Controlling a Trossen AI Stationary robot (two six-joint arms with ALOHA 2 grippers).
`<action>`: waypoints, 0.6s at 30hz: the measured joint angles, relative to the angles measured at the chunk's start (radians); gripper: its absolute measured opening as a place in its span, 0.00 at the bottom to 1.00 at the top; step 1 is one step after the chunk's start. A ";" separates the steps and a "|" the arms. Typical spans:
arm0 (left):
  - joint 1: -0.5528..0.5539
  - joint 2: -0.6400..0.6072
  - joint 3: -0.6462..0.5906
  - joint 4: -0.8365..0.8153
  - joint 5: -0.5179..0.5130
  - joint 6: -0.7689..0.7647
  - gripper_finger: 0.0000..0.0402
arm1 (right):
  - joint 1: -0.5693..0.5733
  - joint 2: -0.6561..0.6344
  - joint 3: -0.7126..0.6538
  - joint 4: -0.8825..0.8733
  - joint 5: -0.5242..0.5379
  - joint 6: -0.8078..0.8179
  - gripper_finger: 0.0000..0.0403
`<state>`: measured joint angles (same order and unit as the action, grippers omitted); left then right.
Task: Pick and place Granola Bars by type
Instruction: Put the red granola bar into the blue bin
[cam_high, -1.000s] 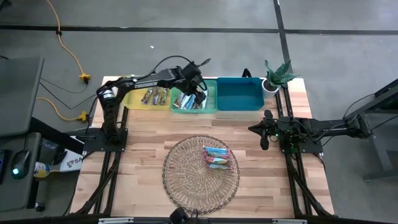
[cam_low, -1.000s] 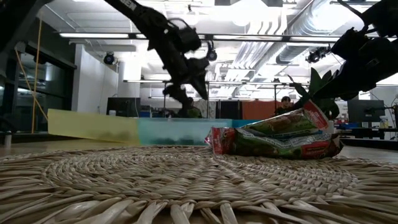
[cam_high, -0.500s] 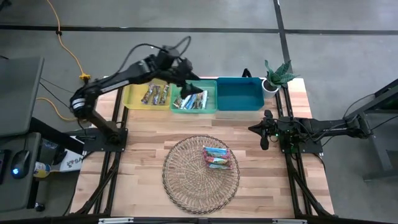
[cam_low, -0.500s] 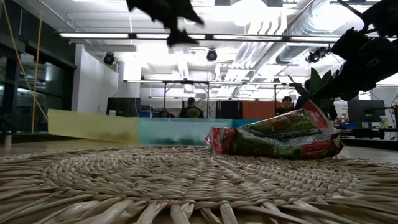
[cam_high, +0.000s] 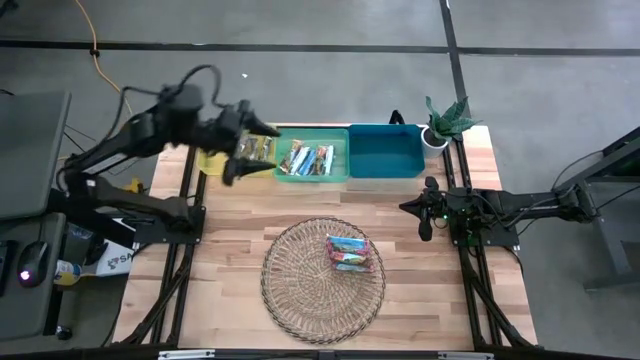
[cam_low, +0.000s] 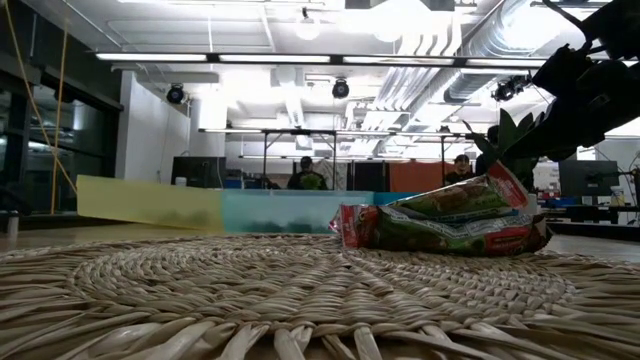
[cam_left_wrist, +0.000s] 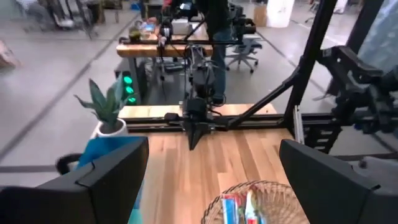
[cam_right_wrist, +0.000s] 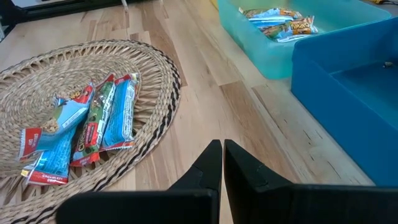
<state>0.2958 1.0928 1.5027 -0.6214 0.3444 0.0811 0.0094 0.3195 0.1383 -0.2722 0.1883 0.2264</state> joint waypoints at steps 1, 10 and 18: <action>-0.023 -0.029 -0.015 -0.005 -0.037 0.006 0.89 | 0.000 0.000 0.000 0.000 0.000 0.000 0.00; -0.168 -0.310 -0.428 0.241 -0.138 -0.103 0.89 | 0.000 0.000 0.000 0.000 0.000 0.000 0.00; -0.247 -0.515 -0.782 0.573 -0.241 -0.190 0.89 | 0.000 0.000 0.000 0.000 0.000 0.000 0.00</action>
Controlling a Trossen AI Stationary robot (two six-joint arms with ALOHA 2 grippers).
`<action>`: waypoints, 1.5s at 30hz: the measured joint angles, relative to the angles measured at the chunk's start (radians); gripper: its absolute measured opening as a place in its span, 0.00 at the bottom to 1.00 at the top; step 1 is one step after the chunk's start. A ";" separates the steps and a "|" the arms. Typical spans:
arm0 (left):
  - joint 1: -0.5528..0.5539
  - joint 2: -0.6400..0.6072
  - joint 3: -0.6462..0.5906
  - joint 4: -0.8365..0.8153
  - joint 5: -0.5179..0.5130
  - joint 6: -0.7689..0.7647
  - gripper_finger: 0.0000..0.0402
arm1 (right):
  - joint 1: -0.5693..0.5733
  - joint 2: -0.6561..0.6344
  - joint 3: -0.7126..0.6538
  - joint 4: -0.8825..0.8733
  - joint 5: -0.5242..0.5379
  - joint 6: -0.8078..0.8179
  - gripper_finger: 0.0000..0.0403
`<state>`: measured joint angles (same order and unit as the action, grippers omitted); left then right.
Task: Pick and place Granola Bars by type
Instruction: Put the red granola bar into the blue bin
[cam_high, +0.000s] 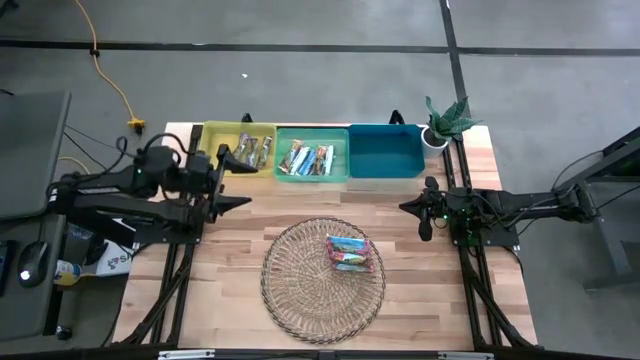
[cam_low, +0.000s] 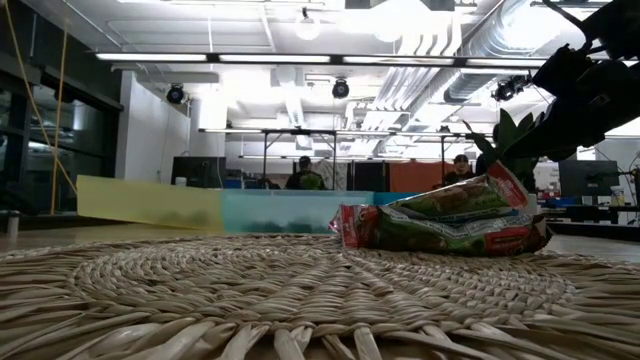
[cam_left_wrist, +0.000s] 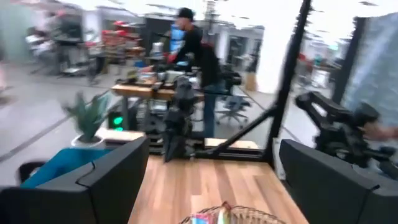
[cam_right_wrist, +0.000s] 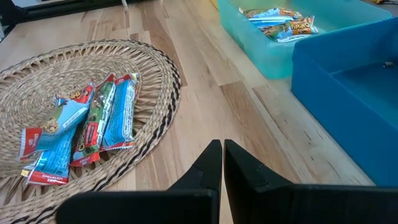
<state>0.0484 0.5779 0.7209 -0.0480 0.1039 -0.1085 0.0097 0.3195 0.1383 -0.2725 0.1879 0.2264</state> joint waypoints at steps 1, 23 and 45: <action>-0.005 -0.015 -0.022 0.005 -0.035 -0.018 0.89 | 0.000 0.000 0.000 0.000 0.000 0.000 0.00; -0.010 -0.030 -0.275 0.245 -0.053 -0.107 0.89 | 0.000 0.001 0.000 0.155 0.008 0.114 0.00; -0.011 -0.127 -0.537 0.536 0.151 -0.099 0.89 | 0.000 0.082 0.332 0.301 -0.183 0.081 0.00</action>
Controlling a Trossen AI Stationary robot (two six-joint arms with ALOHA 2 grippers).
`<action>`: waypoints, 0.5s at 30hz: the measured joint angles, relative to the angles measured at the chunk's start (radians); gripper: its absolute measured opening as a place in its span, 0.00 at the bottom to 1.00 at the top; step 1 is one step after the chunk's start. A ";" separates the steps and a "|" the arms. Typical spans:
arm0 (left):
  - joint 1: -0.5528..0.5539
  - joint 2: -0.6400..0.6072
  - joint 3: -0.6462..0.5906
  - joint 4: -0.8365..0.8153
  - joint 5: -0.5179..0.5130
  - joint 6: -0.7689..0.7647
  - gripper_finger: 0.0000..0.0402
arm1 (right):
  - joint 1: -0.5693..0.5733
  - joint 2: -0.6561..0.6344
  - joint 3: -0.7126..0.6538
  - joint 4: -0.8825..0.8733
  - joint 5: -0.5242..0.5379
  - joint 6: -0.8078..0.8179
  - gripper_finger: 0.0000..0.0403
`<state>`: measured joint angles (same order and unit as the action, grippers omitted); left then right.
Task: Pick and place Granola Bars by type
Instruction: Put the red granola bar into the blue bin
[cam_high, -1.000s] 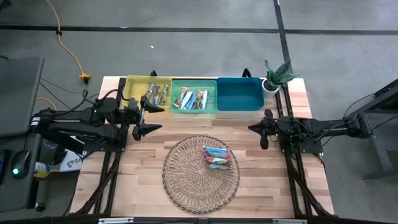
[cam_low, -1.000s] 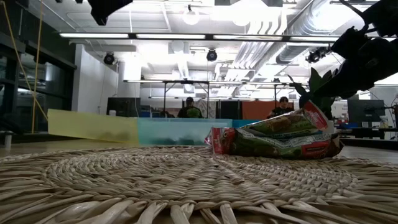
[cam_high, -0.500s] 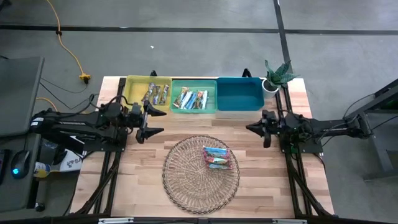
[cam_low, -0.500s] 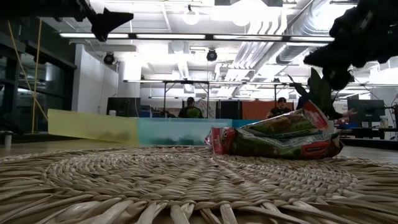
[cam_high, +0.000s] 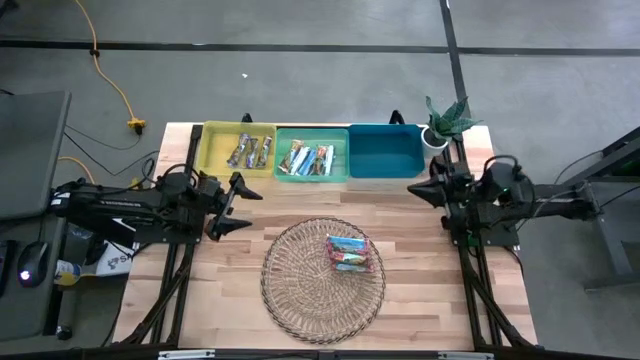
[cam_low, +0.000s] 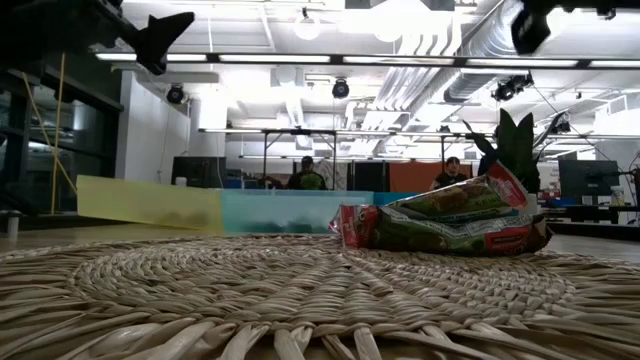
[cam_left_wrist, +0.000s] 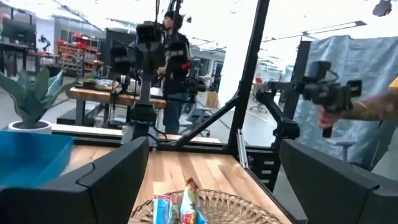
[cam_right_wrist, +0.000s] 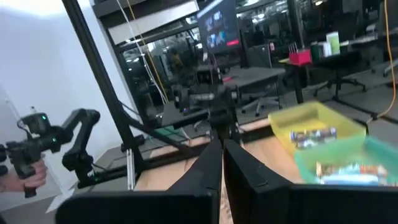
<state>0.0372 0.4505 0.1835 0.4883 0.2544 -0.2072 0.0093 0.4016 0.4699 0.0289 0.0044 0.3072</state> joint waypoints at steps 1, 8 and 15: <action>0.000 -0.016 -0.009 -0.002 0.000 0.005 0.89 | 0.000 0.026 0.043 -0.023 0.000 -0.010 0.00; 0.000 -0.120 -0.067 -0.031 -0.001 0.018 0.89 | 0.059 0.301 0.325 -0.160 0.049 -0.102 0.00; 0.000 -0.196 -0.089 -0.115 0.003 -0.032 0.89 | 0.136 0.636 0.615 -0.480 0.276 -0.125 0.00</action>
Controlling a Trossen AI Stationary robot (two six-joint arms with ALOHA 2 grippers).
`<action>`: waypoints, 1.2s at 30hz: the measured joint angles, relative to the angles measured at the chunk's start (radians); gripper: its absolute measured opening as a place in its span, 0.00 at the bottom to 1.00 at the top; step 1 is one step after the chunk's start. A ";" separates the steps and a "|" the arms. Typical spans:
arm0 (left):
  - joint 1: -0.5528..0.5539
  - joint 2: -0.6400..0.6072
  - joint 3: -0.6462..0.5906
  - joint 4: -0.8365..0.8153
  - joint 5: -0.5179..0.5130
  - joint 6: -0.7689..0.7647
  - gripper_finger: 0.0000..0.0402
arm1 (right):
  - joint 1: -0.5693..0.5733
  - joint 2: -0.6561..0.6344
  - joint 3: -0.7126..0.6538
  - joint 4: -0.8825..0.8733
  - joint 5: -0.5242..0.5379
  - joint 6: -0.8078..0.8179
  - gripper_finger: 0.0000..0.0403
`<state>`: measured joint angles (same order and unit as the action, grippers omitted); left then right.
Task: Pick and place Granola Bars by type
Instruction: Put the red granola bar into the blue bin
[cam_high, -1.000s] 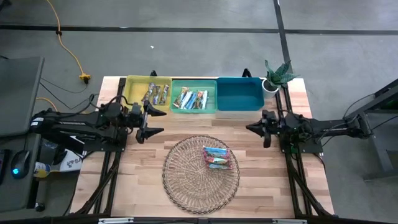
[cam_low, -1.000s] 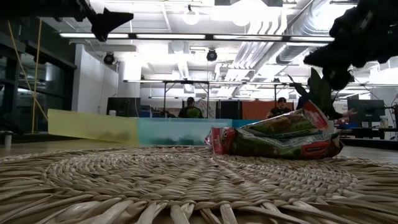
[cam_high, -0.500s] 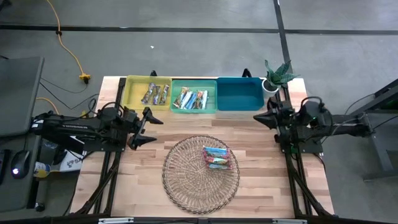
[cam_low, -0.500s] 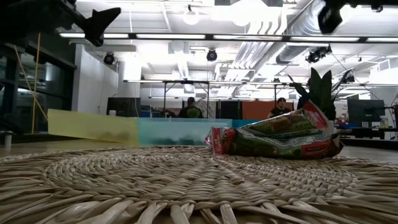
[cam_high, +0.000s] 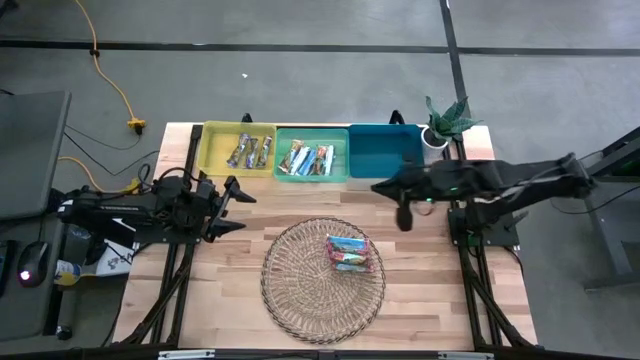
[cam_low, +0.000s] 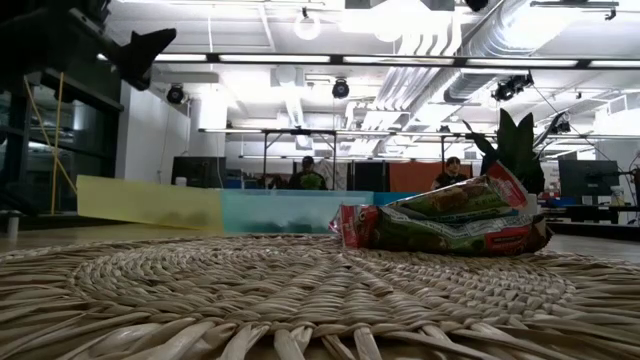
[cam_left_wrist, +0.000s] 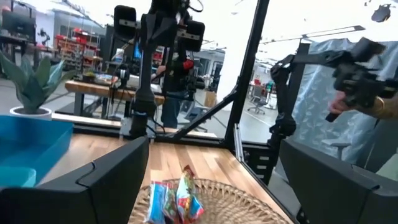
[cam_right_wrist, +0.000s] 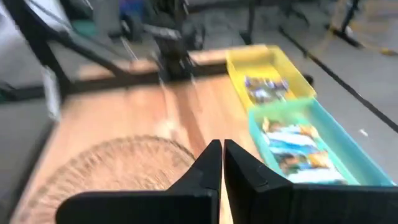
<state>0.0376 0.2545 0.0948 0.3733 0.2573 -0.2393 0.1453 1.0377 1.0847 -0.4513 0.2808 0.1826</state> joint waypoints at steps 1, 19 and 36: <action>0.000 -0.007 0.000 -0.010 0.000 -0.002 0.89 | 0.005 0.039 0.035 -0.026 0.003 0.000 0.00; 0.001 -0.032 0.000 -0.069 -0.046 -0.017 0.89 | 0.078 0.478 0.198 -0.057 -0.413 0.287 0.00; 0.002 -0.031 0.000 -0.071 -0.042 -0.028 0.89 | 0.113 0.529 0.193 -0.295 -0.386 0.302 0.21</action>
<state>0.0391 0.2230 0.0948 0.3027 0.2157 -0.2672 0.2586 1.5665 1.2777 -0.7460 -0.1051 0.4841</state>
